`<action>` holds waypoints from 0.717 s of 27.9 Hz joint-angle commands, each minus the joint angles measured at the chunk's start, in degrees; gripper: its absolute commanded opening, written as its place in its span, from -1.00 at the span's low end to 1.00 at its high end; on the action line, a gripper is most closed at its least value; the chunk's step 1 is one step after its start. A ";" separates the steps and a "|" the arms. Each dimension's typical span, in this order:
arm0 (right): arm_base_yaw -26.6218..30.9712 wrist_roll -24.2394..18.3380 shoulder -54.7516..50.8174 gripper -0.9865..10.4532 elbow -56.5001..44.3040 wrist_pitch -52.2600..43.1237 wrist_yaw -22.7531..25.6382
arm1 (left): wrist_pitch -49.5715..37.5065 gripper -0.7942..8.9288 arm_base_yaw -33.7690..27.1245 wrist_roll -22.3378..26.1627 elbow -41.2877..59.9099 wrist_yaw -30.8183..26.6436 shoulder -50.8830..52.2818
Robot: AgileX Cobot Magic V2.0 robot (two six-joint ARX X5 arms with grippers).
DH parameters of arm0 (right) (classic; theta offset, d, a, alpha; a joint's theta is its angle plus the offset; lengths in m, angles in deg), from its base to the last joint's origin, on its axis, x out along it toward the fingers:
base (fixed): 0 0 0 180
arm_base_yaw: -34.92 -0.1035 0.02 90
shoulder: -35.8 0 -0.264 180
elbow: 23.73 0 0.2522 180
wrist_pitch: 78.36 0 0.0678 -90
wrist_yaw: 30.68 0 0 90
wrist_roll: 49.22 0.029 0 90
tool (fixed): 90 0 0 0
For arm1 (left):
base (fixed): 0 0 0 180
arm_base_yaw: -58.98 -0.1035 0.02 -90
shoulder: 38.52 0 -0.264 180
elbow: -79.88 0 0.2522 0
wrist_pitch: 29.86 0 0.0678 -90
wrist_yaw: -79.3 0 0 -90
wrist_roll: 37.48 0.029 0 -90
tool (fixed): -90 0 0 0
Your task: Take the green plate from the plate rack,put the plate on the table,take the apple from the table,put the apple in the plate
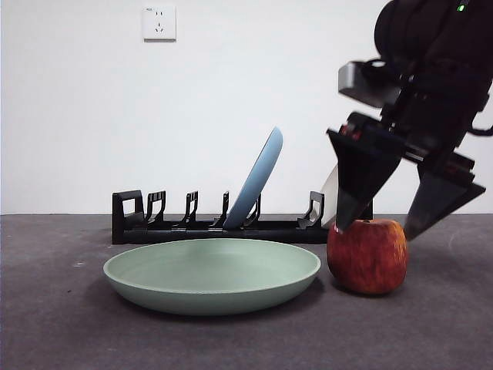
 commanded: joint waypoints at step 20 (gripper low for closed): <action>-1.16 1.11 4.76 -0.58 0.04 -2.78 -0.28 | -0.02 -0.30 0.11 -1.25 0.02 -0.02 0.09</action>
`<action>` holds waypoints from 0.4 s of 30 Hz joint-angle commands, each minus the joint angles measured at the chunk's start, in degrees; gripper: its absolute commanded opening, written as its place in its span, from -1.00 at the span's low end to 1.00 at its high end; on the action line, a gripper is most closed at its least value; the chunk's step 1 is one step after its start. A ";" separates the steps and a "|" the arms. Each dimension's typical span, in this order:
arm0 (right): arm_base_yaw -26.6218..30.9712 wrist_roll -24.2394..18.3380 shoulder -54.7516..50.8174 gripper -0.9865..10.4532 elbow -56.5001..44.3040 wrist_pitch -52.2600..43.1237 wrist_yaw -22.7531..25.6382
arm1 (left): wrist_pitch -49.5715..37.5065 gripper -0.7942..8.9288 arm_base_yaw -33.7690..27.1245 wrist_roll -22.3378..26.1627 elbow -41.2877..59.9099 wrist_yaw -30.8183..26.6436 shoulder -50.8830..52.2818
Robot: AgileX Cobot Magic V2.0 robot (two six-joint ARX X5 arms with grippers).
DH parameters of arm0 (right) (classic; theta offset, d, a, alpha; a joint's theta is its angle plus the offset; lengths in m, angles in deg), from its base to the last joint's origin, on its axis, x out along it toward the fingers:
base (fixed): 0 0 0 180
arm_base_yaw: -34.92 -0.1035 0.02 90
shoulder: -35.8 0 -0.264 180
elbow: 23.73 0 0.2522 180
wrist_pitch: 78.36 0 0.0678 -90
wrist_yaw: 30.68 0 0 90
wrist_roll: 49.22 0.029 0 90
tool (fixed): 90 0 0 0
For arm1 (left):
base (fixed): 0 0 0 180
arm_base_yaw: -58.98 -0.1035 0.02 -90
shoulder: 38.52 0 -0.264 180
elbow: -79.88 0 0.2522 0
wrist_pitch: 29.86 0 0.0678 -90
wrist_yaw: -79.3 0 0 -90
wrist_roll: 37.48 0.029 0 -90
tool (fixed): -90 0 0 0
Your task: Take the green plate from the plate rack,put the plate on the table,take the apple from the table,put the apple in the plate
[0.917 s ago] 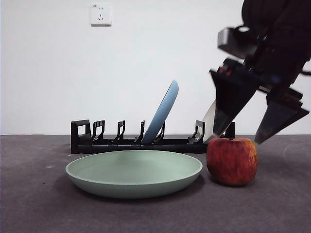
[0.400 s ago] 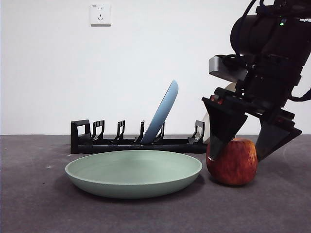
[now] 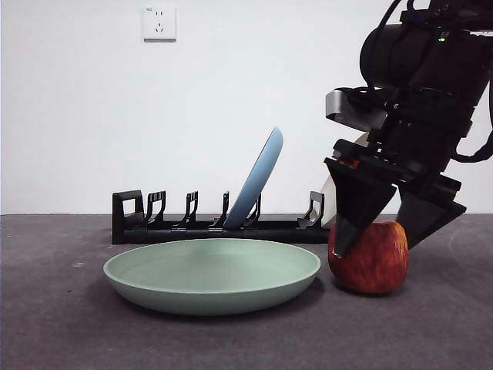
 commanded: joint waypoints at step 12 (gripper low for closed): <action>-0.68 2.56 -3.41 -0.86 0.07 -0.79 0.33 | 1.51 -0.30 0.11 -0.77 0.02 -0.02 0.09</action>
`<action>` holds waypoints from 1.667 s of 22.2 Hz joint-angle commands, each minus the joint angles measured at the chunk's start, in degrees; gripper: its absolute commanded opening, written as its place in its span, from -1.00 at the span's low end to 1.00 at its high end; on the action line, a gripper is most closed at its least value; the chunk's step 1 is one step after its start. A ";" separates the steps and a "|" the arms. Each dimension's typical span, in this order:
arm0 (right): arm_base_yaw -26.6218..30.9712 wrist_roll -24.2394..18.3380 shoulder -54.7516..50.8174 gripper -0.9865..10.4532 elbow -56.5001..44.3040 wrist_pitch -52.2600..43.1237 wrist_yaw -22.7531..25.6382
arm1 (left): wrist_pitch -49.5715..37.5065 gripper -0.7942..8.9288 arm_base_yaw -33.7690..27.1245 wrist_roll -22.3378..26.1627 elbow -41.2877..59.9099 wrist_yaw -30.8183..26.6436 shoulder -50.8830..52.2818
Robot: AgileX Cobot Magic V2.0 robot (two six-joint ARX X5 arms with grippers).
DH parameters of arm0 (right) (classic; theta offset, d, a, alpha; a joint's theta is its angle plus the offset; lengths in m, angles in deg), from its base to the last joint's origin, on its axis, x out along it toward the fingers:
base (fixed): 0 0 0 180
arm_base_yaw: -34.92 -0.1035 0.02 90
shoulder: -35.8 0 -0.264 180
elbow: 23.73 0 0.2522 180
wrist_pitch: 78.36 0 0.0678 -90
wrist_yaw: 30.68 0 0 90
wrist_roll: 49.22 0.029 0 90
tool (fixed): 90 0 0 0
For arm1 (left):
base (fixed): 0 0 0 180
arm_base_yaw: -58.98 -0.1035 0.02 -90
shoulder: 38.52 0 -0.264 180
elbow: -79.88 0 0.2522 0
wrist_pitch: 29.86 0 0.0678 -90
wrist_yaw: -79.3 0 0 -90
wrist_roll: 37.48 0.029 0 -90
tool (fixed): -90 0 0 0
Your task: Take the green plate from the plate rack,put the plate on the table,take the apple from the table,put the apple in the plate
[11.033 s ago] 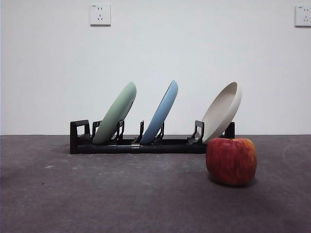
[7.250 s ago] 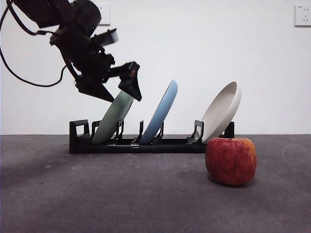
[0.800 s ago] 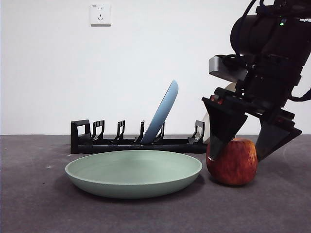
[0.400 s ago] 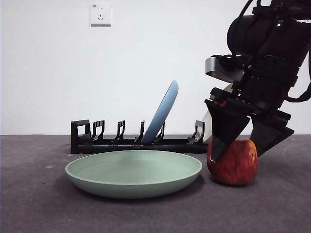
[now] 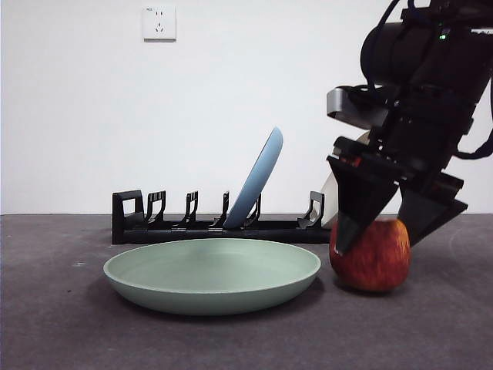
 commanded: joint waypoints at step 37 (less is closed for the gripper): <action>-21.38 8.61 7.87 0.15 0.07 -22.27 13.70 | 4.02 -0.30 0.11 -0.42 0.02 -0.02 0.07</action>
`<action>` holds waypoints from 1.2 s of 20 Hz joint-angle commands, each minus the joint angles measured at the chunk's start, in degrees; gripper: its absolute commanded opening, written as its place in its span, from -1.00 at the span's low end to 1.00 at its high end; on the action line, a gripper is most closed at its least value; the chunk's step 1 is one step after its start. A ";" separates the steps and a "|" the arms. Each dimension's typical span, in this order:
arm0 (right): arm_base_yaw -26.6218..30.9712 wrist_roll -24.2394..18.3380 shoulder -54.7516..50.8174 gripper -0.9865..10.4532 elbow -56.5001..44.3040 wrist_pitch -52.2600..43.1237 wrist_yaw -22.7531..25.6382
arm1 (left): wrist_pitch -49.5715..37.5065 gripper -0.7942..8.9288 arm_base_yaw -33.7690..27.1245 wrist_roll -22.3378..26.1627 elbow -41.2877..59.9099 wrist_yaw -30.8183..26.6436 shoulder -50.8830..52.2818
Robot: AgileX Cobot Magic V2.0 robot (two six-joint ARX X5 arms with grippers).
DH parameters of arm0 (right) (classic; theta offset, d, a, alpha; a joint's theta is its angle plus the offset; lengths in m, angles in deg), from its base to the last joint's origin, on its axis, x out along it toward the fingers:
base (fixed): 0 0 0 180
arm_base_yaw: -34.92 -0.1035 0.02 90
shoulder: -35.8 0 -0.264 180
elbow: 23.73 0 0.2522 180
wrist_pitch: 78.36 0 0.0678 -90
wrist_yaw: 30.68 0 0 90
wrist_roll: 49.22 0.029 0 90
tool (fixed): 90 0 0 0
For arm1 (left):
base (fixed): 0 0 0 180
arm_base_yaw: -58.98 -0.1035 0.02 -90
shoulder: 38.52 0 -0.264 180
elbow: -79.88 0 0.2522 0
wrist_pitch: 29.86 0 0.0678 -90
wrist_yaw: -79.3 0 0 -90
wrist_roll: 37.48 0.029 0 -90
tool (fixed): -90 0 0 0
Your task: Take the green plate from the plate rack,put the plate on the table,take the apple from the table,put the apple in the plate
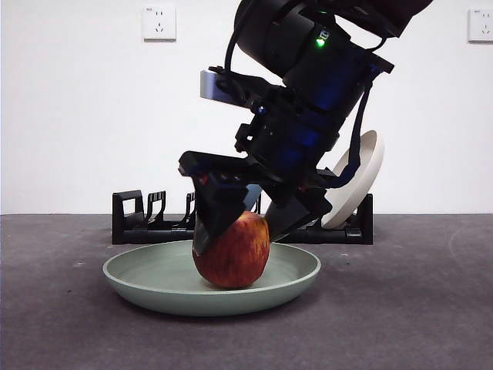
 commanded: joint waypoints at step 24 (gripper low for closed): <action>-0.17 6.49 -54.07 0.15 0.22 52.19 -13.66 | 8.11 -0.32 0.11 -1.97 0.02 8.24 0.09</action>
